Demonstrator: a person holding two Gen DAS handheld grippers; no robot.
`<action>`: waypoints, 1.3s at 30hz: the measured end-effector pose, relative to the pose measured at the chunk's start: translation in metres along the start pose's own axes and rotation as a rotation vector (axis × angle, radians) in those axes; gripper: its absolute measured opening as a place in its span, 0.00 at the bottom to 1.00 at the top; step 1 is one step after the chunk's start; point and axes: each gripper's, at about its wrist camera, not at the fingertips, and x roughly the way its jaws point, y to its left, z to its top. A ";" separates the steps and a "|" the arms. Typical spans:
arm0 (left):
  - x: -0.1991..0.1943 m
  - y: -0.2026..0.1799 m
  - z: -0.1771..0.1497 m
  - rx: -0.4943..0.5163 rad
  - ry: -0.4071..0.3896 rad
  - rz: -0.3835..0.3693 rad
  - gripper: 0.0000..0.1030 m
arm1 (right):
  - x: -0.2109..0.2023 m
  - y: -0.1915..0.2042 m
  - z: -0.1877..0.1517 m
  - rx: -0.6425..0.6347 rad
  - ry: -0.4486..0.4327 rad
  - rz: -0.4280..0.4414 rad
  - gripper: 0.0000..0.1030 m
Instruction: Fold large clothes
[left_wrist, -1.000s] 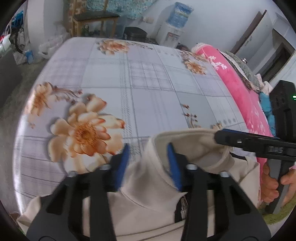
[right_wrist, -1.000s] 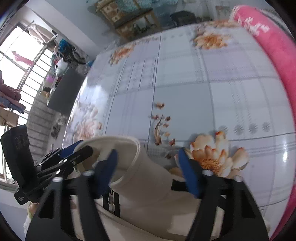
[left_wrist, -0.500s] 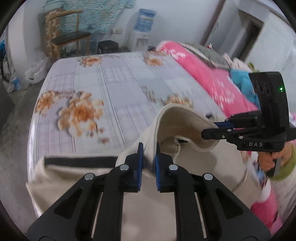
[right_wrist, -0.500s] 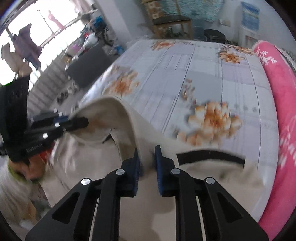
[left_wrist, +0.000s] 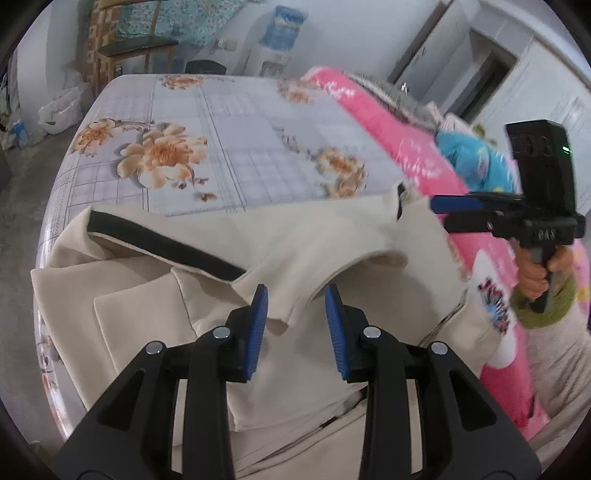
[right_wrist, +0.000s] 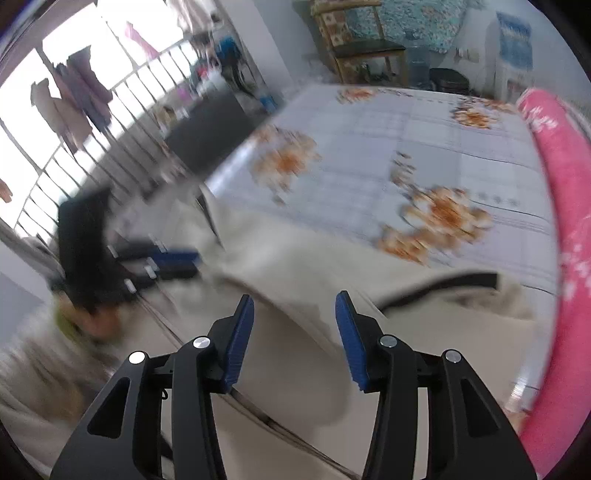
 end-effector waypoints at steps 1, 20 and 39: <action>-0.001 0.001 0.001 -0.010 -0.011 0.003 0.29 | 0.008 -0.003 0.008 0.035 -0.006 0.033 0.44; 0.069 -0.029 -0.002 0.158 0.055 0.274 0.29 | 0.074 -0.003 -0.035 -0.138 0.121 -0.311 0.30; 0.004 -0.023 -0.022 -0.025 0.016 0.177 0.42 | -0.001 0.005 -0.081 0.096 -0.010 -0.217 0.46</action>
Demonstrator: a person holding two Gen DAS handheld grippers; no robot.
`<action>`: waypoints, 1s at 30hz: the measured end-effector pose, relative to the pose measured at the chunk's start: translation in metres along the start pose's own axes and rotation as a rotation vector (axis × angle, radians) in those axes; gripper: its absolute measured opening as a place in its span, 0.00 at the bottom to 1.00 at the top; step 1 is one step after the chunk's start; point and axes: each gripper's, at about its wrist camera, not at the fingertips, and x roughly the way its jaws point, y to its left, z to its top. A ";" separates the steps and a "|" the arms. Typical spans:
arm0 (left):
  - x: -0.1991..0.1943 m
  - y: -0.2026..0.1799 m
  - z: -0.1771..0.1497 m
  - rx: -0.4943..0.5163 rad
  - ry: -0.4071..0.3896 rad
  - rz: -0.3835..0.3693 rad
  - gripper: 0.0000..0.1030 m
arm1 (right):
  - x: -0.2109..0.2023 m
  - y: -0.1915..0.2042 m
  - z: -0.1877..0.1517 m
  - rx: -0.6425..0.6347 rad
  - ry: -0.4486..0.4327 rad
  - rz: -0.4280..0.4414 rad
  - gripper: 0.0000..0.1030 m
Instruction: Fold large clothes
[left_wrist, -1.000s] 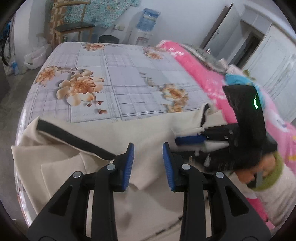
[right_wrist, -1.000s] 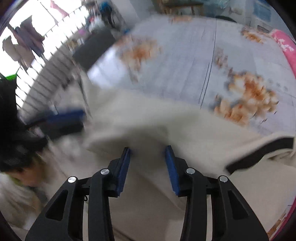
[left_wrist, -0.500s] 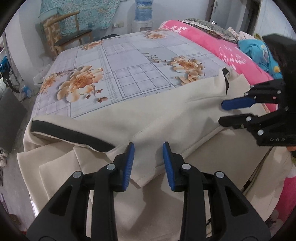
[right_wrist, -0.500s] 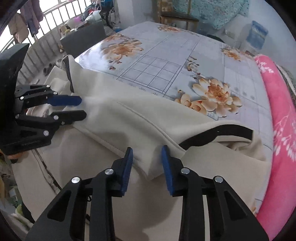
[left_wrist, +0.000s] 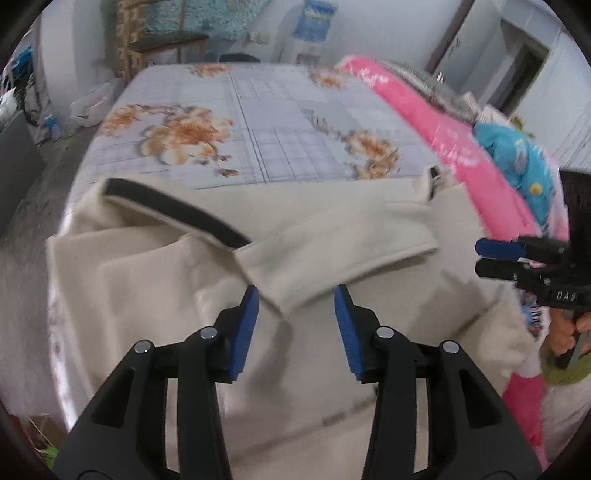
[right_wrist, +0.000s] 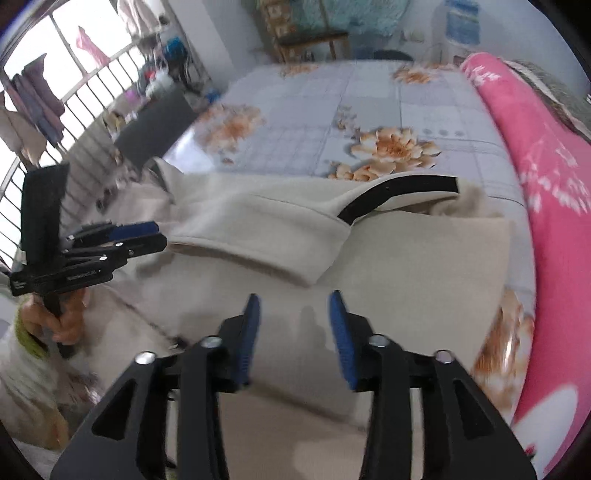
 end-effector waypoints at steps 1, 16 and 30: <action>-0.016 0.002 -0.008 -0.015 -0.027 -0.004 0.44 | -0.011 0.006 -0.010 0.002 -0.031 0.016 0.51; -0.119 0.050 -0.175 -0.216 -0.217 0.192 0.50 | 0.003 0.072 -0.126 -0.047 -0.077 -0.044 0.74; -0.088 0.087 -0.181 -0.266 -0.162 0.210 0.34 | 0.020 0.070 -0.132 -0.022 -0.049 -0.086 0.76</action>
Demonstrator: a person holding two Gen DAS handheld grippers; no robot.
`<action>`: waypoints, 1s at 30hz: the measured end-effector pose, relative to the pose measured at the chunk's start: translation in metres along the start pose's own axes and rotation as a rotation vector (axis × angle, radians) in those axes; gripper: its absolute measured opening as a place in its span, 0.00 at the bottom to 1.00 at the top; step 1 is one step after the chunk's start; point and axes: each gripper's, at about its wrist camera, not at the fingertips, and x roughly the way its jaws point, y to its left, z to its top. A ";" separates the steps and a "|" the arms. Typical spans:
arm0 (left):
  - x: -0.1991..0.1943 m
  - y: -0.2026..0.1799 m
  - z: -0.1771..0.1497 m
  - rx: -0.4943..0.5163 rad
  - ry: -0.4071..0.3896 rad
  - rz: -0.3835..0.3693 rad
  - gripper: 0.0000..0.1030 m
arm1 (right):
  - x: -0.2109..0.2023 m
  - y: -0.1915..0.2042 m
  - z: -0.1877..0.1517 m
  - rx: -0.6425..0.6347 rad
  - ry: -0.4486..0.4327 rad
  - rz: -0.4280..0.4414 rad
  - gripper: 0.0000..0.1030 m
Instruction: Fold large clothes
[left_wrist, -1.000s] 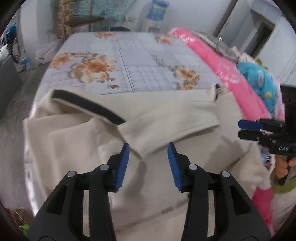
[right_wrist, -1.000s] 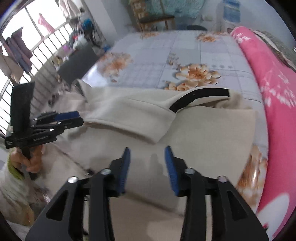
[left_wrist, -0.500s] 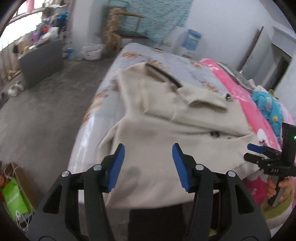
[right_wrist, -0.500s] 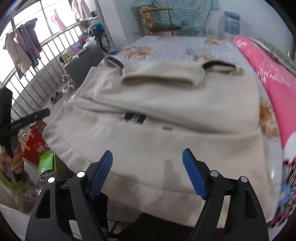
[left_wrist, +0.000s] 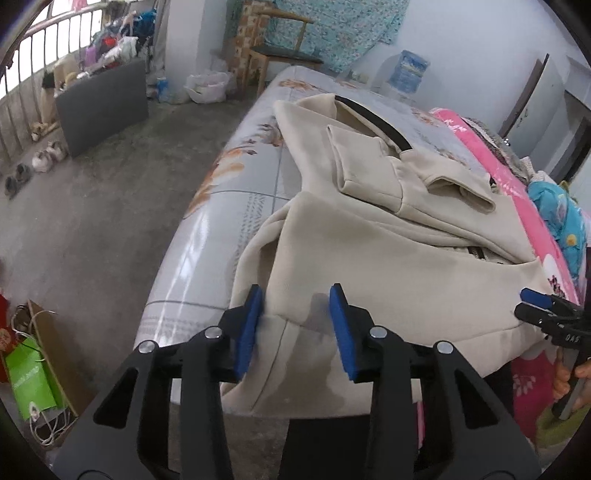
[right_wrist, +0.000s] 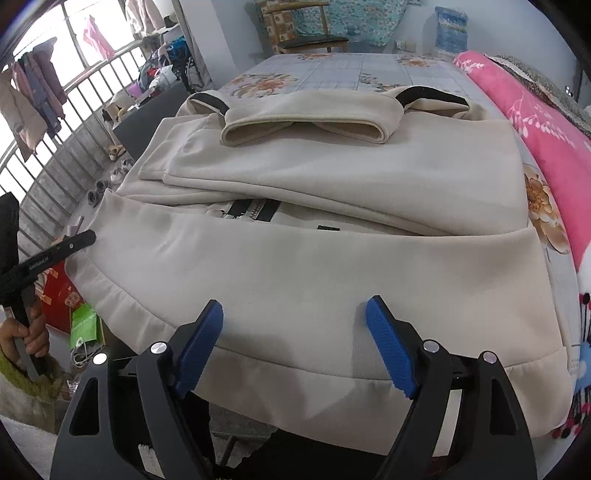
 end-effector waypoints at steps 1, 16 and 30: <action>0.000 0.001 0.002 -0.003 -0.003 -0.021 0.32 | 0.000 0.000 0.000 -0.001 0.000 -0.003 0.76; 0.013 0.005 0.015 -0.078 -0.013 -0.217 0.31 | 0.001 0.001 0.000 -0.016 -0.007 -0.009 0.78; 0.018 -0.041 0.008 0.157 -0.002 0.122 0.23 | -0.011 -0.013 -0.007 0.045 -0.040 0.030 0.78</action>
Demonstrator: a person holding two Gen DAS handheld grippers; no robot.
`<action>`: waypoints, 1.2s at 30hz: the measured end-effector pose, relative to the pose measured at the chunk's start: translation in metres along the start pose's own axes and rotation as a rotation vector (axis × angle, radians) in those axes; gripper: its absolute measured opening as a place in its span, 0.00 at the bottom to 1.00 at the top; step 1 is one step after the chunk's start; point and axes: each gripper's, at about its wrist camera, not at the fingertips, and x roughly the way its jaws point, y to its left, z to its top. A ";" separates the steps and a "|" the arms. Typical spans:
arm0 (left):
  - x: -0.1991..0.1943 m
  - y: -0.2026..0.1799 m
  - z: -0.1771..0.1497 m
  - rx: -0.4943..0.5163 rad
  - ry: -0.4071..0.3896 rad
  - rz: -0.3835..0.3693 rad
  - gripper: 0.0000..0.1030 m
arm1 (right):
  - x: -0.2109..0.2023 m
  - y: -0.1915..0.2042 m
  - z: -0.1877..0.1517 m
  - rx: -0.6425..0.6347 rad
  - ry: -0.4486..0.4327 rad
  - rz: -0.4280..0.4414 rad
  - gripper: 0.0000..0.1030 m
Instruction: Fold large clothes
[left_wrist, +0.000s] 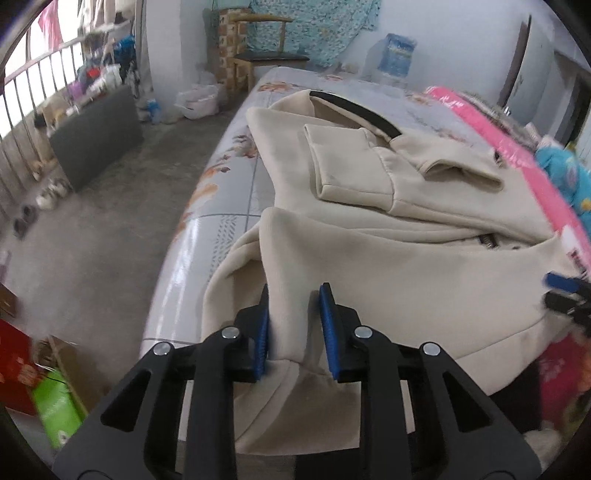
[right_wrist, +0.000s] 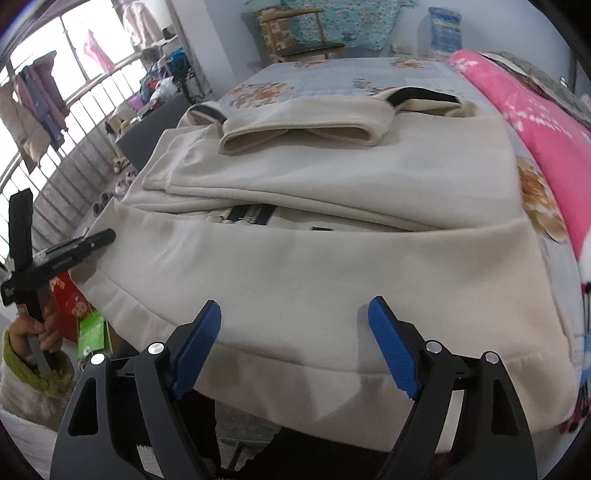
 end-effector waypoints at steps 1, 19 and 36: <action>0.000 -0.002 -0.001 0.015 -0.003 0.021 0.23 | -0.004 -0.004 -0.002 0.008 -0.007 -0.005 0.78; 0.000 -0.021 0.000 0.099 -0.005 0.160 0.23 | -0.048 -0.109 0.005 0.184 -0.132 -0.160 0.45; 0.000 -0.028 0.000 0.117 -0.004 0.195 0.23 | -0.041 -0.118 0.000 0.165 -0.043 -0.160 0.26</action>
